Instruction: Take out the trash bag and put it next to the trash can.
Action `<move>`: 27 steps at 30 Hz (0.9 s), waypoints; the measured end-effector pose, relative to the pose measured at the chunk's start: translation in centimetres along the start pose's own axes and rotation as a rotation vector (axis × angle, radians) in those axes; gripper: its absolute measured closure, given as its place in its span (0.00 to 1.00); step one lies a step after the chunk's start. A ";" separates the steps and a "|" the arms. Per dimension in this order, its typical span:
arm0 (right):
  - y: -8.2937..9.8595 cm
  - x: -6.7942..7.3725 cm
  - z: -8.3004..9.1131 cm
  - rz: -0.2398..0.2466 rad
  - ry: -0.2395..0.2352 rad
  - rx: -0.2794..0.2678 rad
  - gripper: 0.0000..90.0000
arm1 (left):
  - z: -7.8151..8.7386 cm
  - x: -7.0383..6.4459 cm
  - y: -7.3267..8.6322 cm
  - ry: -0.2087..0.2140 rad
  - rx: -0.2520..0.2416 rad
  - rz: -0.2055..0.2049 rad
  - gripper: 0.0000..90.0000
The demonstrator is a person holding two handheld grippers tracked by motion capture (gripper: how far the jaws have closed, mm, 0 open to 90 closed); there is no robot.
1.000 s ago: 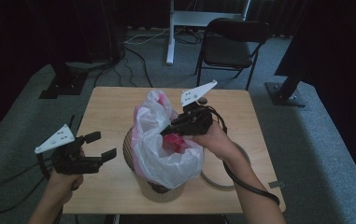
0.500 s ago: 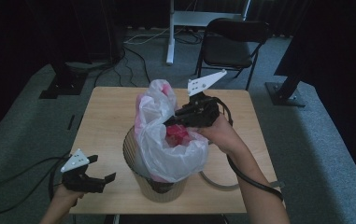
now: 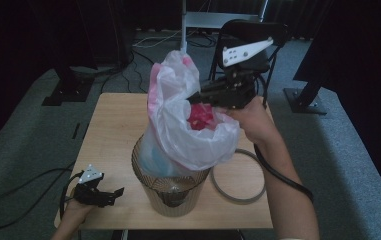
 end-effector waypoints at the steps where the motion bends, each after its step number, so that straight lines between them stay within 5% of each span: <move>1: 0.0 0.0 0.0 0.000 0.000 0.000 0.99 | 0.0 0.0 0.0 0.000 0.000 0.000 0.00; 11: -8.0 -0.1 2.5 0.042 0.042 -0.081 0.99 | -0.5 1.0 1.5 -0.015 0.036 0.028 0.00; 16: -11.8 -1.0 4.7 0.059 0.136 -0.134 0.99 | -0.8 1.3 1.8 -0.017 0.048 0.033 0.00; 23: -12.1 -3.4 6.3 0.037 0.246 -0.129 0.99 | -0.8 1.2 1.8 -0.016 0.051 0.032 0.00; 27: -9.1 -7.4 7.5 -0.023 0.355 -0.080 0.99 | -0.8 1.2 1.8 -0.014 0.050 0.037 0.00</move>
Point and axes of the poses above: each handheld gripper's, and its own axes: z roughly backward along the jaws, y roughly out of its underside, x roughly to its left, the point moved 8 cm from there along -z, roughly forward along the jaws, and after that the axes turned 15 degrees about -x, right-handed, at the moved point
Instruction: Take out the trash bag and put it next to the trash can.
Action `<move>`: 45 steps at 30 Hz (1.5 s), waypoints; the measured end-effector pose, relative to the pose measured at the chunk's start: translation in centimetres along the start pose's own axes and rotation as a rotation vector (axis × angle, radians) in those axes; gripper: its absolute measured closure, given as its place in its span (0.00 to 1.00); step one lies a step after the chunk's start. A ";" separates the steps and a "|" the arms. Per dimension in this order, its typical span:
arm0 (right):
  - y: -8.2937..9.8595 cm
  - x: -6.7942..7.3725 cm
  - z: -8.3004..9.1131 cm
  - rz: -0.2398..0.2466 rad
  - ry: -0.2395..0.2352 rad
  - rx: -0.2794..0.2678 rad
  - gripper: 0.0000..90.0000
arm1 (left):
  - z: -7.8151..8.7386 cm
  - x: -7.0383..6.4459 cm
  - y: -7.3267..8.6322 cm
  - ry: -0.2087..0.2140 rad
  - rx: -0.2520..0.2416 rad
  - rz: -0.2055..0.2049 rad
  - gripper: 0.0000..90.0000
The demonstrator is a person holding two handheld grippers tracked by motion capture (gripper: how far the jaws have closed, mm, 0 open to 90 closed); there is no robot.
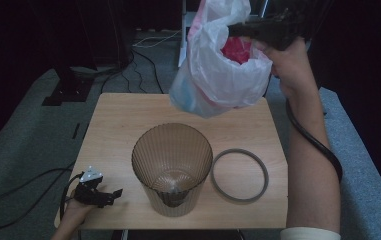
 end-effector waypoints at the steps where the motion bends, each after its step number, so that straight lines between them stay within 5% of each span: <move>1: 0.7 -0.8 0.0 -0.008 0.019 0.007 0.99 | 0.0 0.0 0.0 -0.001 0.003 -0.001 0.00; 13: 10.3 -8.0 -0.7 -0.139 0.157 0.109 0.99 | -0.1 0.0 0.2 0.002 0.015 -0.007 0.00; 22: 16.7 -11.0 -2.0 -0.201 0.208 0.157 0.98 | -0.2 -0.1 0.3 0.005 0.020 -0.008 0.00; 32: 23.4 -12.7 -4.3 -0.235 0.252 0.240 0.98 | -0.1 -0.1 0.3 0.007 0.015 0.000 0.00; 45: 29.7 -12.7 -6.4 -0.259 0.258 0.323 0.98 | -0.1 -0.1 0.3 0.007 0.013 -0.001 0.00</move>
Point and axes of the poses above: each handheld gripper's, and its own axes: z roughly backward along the jaws, y roughly out of its underside, x roughly to its left, the point moved 8 cm from there along -z, roughly forward along the jaws, and after that the axes turned 15 degrees about -x, right-handed, at the moved point
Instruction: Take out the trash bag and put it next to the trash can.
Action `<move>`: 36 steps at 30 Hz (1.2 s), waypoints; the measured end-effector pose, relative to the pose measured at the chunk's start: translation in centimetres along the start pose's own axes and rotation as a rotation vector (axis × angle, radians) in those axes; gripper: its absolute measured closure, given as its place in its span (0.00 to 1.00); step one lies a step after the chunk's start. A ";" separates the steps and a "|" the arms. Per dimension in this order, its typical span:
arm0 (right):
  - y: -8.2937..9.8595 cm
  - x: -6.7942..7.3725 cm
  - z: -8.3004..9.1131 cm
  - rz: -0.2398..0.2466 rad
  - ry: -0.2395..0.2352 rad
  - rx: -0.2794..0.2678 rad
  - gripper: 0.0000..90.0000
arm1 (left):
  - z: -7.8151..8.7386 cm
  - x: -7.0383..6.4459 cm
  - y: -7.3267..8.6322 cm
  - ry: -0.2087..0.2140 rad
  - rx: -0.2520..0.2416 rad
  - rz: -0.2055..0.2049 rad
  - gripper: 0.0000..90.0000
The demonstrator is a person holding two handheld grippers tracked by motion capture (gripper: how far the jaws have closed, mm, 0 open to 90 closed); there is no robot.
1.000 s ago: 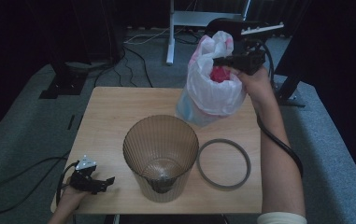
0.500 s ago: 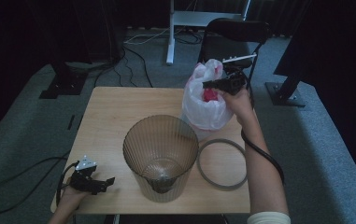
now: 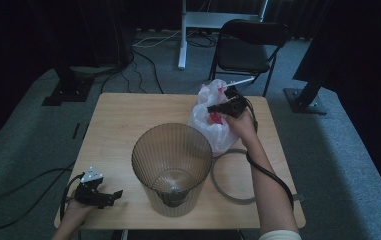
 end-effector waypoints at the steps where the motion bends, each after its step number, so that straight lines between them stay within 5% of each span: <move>1: 0.4 -0.1 -0.3 -0.006 0.001 0.002 0.98 | 0.0 0.0 0.0 0.000 0.000 0.000 0.00; 23: 5.7 -1.0 -3.7 -0.061 -0.009 0.101 0.96 | 0.0 0.0 0.0 0.000 0.000 0.002 0.00; 34: 4.6 -0.9 -1.9 -0.091 -0.012 0.052 0.61 | 0.0 0.0 0.0 0.002 0.002 0.005 0.00; 36: 4.5 -0.8 -1.5 -0.093 -0.016 0.040 0.48 | 0.0 0.0 0.0 0.002 0.004 0.006 0.00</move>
Point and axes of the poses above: each handheld gripper's, and its own axes: z roughly backward along the jaws, y roughly out of its underside, x roughly to its left, the point moved 8 cm from there along -z, roughly forward along the jaws, and after that the axes turned 15 degrees about -x, right-handed, at the moved point
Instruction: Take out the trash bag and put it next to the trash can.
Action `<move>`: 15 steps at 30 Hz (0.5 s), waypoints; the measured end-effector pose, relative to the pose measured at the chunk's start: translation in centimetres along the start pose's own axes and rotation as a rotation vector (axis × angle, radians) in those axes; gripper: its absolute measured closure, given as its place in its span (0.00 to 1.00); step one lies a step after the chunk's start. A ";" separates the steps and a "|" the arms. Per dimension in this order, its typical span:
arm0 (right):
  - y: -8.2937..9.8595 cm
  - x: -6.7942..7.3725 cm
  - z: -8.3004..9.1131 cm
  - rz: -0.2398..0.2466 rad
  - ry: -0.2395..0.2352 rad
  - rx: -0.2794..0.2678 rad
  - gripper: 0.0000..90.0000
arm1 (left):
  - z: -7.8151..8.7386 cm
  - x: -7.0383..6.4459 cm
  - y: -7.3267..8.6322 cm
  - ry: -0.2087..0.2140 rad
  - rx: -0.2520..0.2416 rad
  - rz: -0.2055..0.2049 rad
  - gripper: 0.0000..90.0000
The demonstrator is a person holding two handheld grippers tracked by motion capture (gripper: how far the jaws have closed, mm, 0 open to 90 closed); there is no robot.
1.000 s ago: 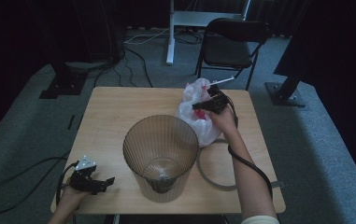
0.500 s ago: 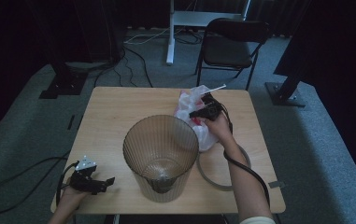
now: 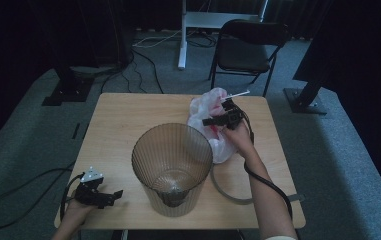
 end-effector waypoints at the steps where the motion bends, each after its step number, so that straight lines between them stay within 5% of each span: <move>1: 0.0 0.0 0.2 -0.005 -0.002 -0.001 0.43 | 0.0 0.0 0.0 -0.001 0.001 0.001 0.00; 6: -0.3 0.0 1.1 -0.011 0.000 -0.031 0.14 | 0.0 0.0 0.0 0.000 0.002 0.003 0.00; 15: -1.1 0.0 3.0 -0.030 0.001 -0.127 0.12 | 0.0 0.0 0.0 0.001 0.002 0.004 0.00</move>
Point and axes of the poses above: each handheld gripper's, and its own axes: z roughly backward along the jaws, y roughly out of its underside, x roughly to its left, the point moved 8 cm from there along -z, roughly forward along the jaws, and after that the axes turned 15 degrees about -x, right-handed, at the moved point
